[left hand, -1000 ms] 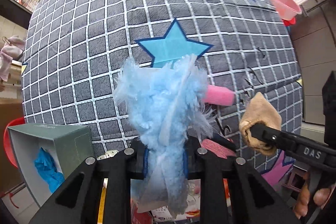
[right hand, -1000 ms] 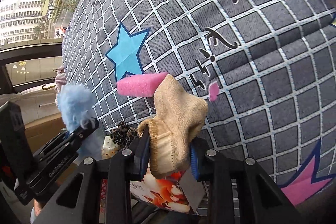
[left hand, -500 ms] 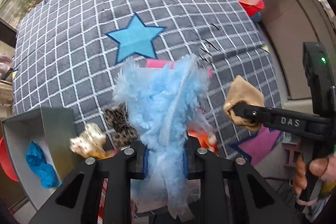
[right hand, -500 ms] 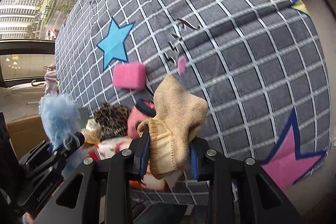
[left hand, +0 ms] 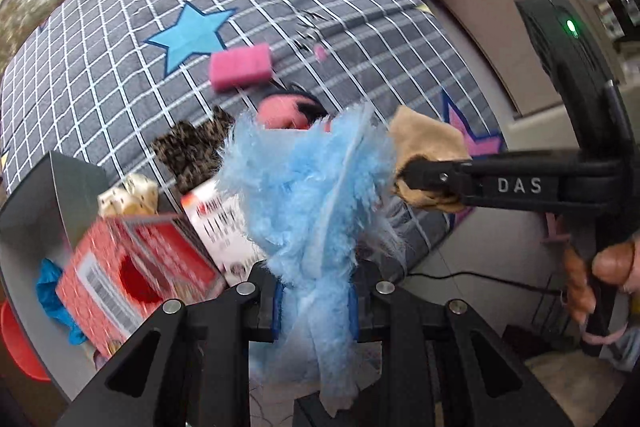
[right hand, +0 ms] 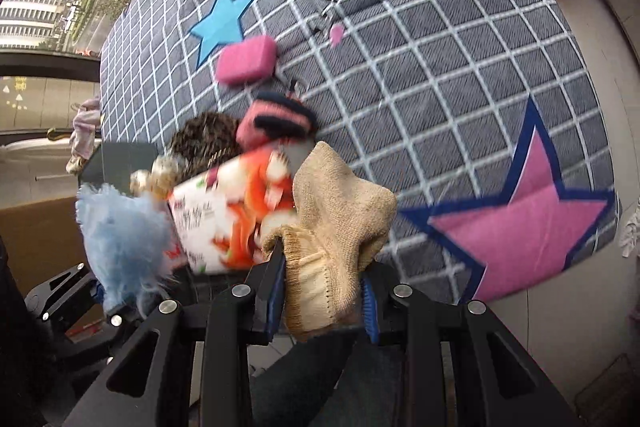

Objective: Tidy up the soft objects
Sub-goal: 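Carry the fluffy item and beige sock with both tools over the white box, then open both tools to drop the fluffy item and beige sock into the box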

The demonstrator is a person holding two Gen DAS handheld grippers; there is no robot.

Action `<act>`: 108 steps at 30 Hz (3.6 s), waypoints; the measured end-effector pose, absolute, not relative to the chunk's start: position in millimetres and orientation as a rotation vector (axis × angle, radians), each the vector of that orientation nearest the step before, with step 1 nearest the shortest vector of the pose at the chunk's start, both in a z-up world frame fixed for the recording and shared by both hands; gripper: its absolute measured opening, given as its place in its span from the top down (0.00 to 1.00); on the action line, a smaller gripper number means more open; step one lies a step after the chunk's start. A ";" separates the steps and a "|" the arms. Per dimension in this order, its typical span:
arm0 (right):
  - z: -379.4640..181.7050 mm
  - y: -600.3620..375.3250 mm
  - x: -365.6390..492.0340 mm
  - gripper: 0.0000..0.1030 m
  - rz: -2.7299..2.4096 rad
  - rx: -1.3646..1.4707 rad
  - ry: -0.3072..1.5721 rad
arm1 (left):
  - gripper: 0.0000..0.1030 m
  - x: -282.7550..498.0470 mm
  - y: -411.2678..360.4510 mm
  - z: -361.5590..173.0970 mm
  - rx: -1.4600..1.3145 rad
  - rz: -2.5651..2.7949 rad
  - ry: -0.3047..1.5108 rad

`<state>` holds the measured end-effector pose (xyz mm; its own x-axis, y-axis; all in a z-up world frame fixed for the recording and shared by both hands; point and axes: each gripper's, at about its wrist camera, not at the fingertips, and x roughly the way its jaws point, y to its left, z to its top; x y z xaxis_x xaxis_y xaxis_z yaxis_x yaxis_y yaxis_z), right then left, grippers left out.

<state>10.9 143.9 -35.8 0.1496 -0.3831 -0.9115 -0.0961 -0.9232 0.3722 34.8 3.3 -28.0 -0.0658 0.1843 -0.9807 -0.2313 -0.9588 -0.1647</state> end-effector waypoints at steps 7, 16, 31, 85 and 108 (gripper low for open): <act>-29.9 115.2 48.7 0.68 -1.796 2.213 -0.389 | 0.75 81.0 -3.3 -24.6 -1.882 2.096 0.139; -22.3 67.0 77.1 0.68 -1.720 2.175 -0.246 | 0.75 121.0 -48.5 -26.8 -1.921 2.170 0.060; -6.1 -25.9 113.5 0.68 -1.570 2.068 -0.021 | 0.75 171.4 -130.6 -23.1 -1.966 2.325 -0.191; 43.5 -210.6 58.6 0.68 -1.545 1.798 0.179 | 0.75 185.4 -290.9 -20.9 -2.016 2.665 -0.760; 29.9 -221.8 41.9 0.68 -1.572 1.817 0.191 | 0.72 160.6 -293.6 -33.5 -2.050 2.644 -0.744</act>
